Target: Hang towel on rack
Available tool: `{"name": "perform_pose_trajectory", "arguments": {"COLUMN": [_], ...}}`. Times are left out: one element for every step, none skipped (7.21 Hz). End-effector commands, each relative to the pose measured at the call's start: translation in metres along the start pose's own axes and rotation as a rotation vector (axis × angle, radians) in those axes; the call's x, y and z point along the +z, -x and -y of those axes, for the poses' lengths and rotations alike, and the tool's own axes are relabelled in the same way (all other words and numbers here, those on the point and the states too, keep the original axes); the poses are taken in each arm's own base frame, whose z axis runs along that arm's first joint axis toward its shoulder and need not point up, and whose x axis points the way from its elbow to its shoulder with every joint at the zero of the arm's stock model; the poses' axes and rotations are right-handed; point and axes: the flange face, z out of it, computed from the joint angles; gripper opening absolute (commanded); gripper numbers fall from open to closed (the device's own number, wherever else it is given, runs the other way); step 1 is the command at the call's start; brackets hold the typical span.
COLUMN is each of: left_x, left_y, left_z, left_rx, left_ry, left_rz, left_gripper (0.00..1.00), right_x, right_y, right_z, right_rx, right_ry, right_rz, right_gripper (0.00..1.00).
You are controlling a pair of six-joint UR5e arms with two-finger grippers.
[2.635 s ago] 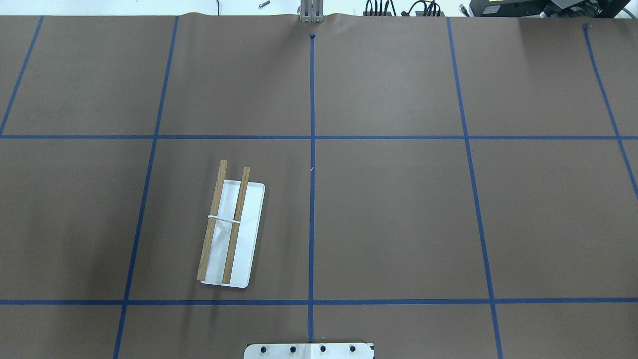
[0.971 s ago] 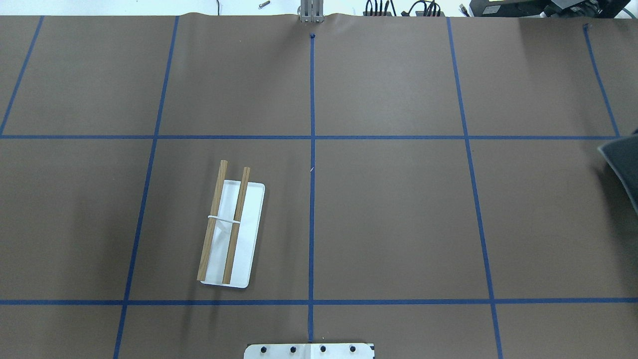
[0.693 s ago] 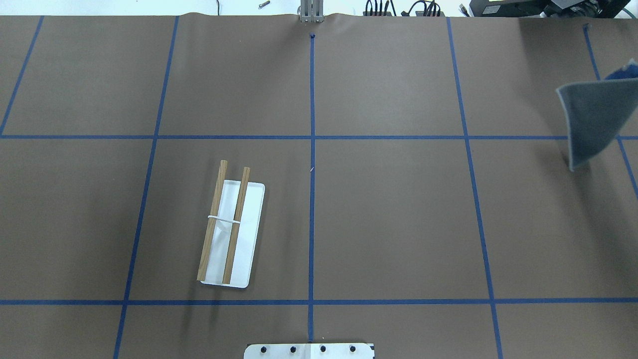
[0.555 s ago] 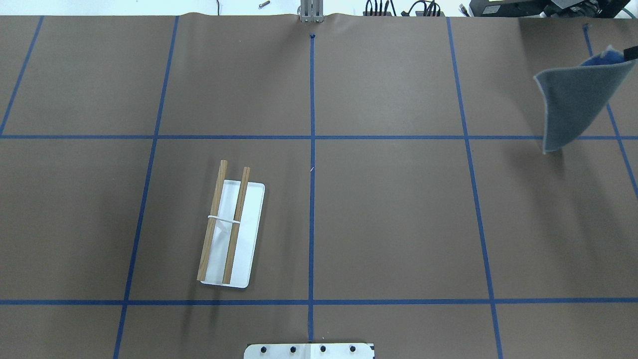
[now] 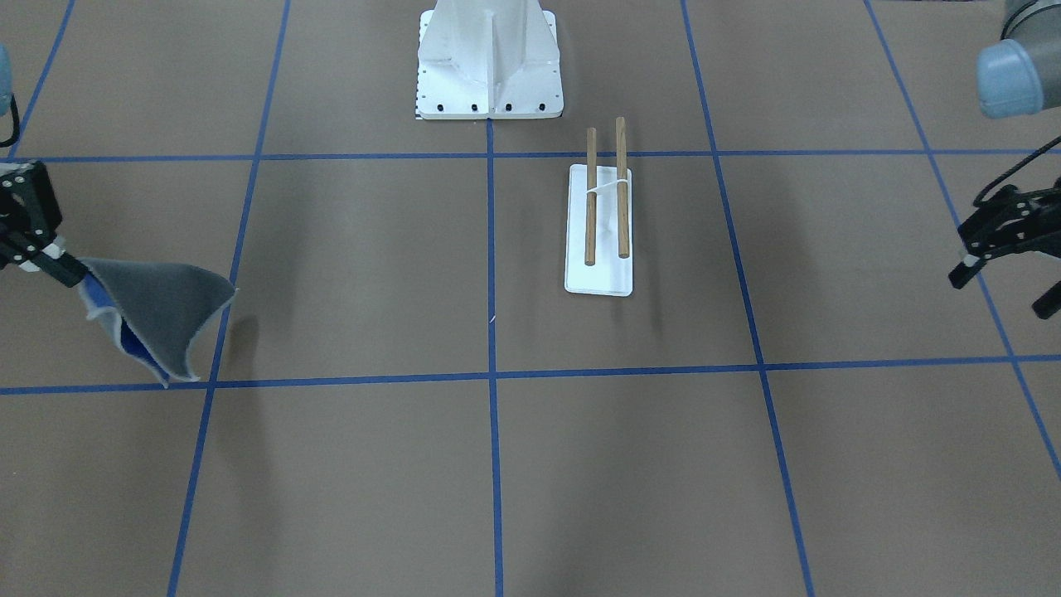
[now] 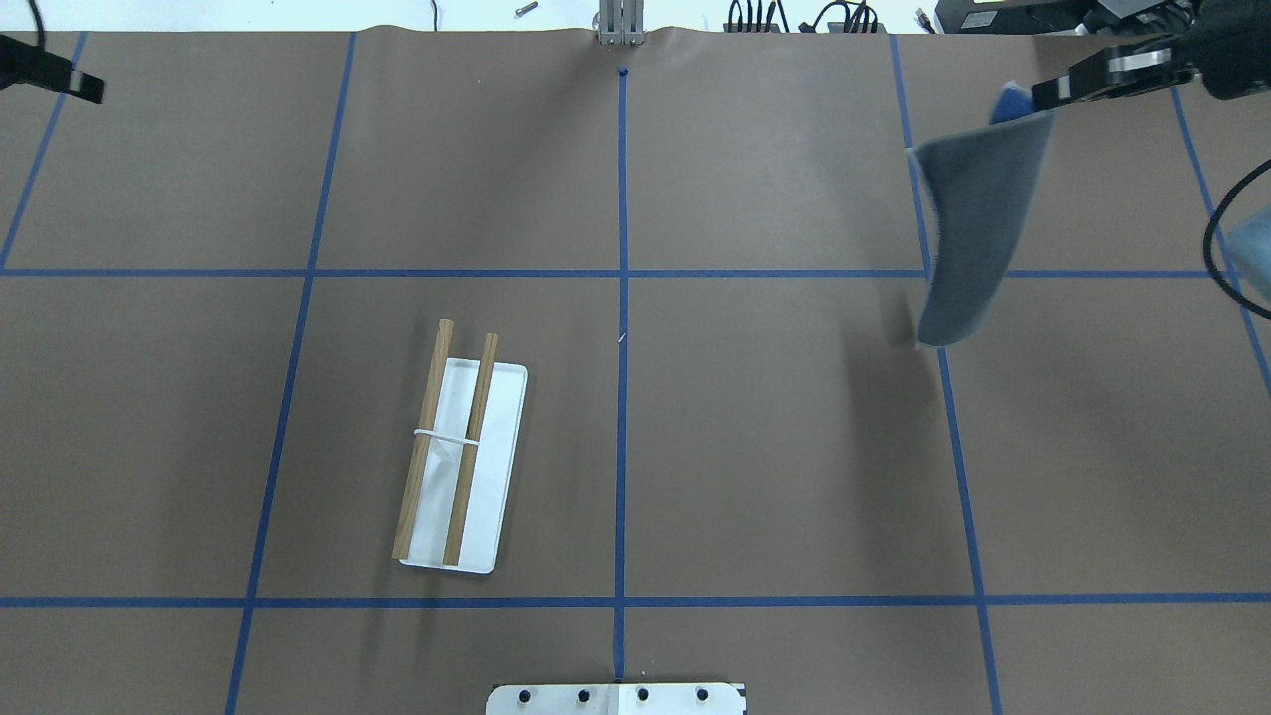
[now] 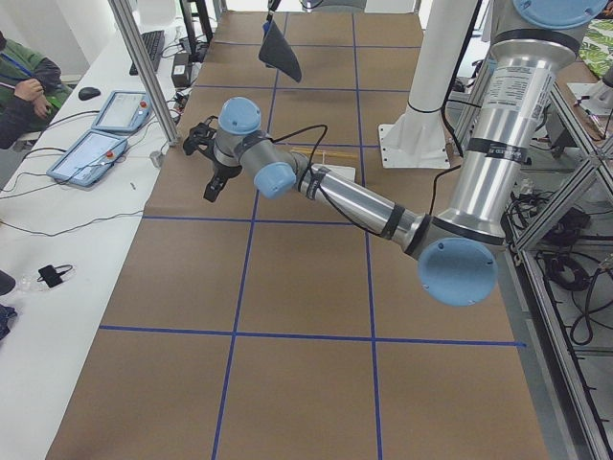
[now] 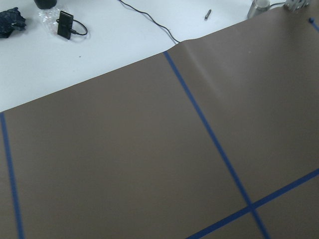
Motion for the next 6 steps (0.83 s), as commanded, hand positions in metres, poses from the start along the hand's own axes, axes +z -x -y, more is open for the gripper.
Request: {"name": "perform_pose_trajectory", "arguments": {"left_x": [0.038,0.046,0.051,0.059,0.067,0.078], "left_y": [-0.129,-0.172,-0.219,-0.264,-0.299,-0.323], "left_z": [0.016,0.019,0.024,0.023,0.017,0.011], "left_rx": [-0.306,-0.425,-0.538,-0.634,-0.717,-0.771], "left_ry": [0.057,0.088,0.115,0.152,0.177,0.165], "left_rz": [-0.127,-0.168,-0.205,-0.234,-0.252,-0.247], "left_gripper": [0.99,0.99,0.99,0.98,0.98,0.98], "right_x": [0.052,0.073,0.085,0.092,0.099,0.110], "right_y": [0.093,0.131,0.173,0.211,0.238,0.258], "right_z": [-0.017,-0.019,-0.024,-0.037,-0.047,-0.057], "right_rx": [0.004,0.004,-0.003,-0.016,-0.029,-0.040], "right_ry": [-0.066,-0.084,-0.103,-0.136,-0.167,-0.200], "right_rz": [0.042,0.040,0.014,-0.007,-0.007,-0.008], "right_gripper": [0.00,0.00,0.00,0.00,0.00,0.00]}}
